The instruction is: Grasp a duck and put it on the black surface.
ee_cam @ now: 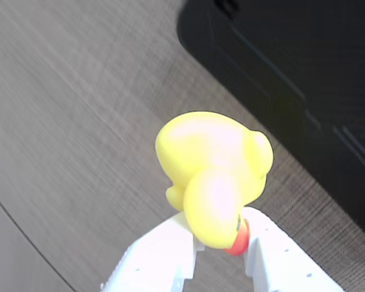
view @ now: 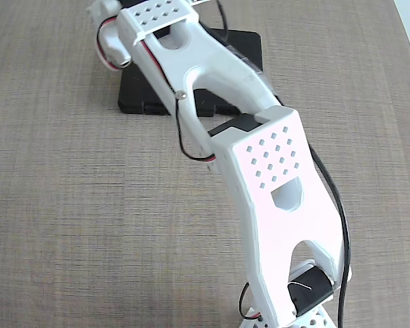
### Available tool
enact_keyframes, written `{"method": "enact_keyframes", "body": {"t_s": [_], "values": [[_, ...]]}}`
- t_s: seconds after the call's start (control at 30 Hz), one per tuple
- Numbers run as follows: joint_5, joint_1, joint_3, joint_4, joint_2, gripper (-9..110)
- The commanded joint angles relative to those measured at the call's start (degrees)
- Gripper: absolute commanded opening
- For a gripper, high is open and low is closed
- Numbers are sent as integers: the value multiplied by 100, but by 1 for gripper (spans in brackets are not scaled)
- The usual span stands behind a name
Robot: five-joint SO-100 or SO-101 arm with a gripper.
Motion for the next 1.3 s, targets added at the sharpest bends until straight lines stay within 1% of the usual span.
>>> {"method": "enact_keyframes", "body": {"t_s": [0.0, 0.27, 0.67, 1.13, 1.2, 1.27], "values": [[-35, 431, 334, -70, 1890, 1], [-35, 1072, 1318, -79, 2558, 1], [-44, 1125, 2479, -88, 2672, 1], [-53, 1134, 2593, -88, 2646, 2], [-53, 1134, 2566, -88, 2628, 3], [-44, 1134, 2575, -88, 2628, 7]]}}
